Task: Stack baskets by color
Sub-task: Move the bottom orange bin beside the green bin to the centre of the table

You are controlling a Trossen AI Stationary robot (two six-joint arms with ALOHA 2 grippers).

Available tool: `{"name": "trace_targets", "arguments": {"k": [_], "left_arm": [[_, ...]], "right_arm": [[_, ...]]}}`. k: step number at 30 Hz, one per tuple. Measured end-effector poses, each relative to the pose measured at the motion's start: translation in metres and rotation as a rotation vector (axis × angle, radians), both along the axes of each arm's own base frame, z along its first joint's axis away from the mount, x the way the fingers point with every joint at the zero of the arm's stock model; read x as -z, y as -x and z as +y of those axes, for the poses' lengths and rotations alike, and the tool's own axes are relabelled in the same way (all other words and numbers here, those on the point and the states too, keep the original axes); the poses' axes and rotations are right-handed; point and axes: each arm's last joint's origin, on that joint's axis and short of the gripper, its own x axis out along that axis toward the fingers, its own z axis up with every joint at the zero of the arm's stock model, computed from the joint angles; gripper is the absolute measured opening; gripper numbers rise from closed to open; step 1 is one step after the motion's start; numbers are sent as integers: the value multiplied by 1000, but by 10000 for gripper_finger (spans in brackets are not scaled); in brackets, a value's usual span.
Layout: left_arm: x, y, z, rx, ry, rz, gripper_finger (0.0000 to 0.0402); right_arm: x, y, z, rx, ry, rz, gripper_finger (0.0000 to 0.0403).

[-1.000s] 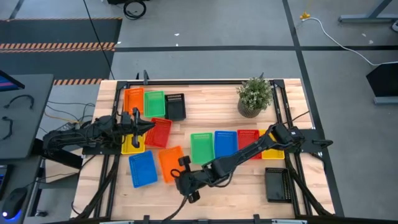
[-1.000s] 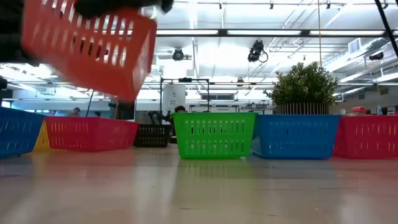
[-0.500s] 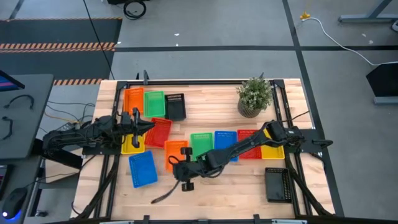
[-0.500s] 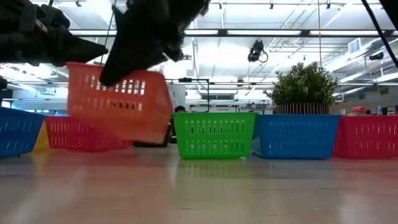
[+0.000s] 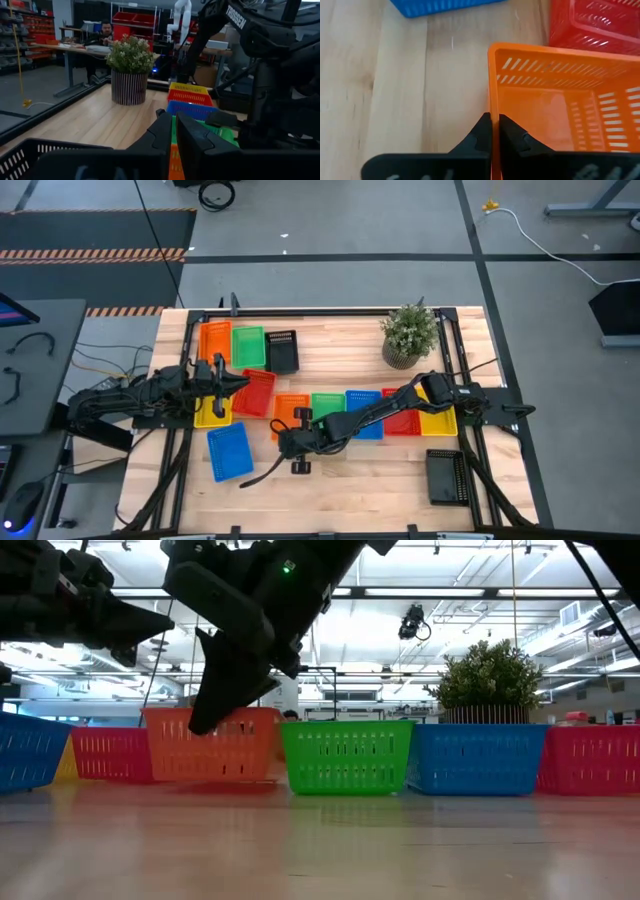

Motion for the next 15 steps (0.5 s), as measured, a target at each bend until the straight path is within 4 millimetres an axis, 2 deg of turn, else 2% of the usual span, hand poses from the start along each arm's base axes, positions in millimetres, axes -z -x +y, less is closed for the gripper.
{"name": "trace_targets", "arguments": {"k": [9, 15], "left_arm": [[0, 0, 0, 0, 0, 2, 38], [0, 0, 0, 0, 0, 2, 33]], "right_arm": [[1, 2, 1, -6, -37, 26, 22], [2, 2, 2, -17, -52, 37, 44]]}}
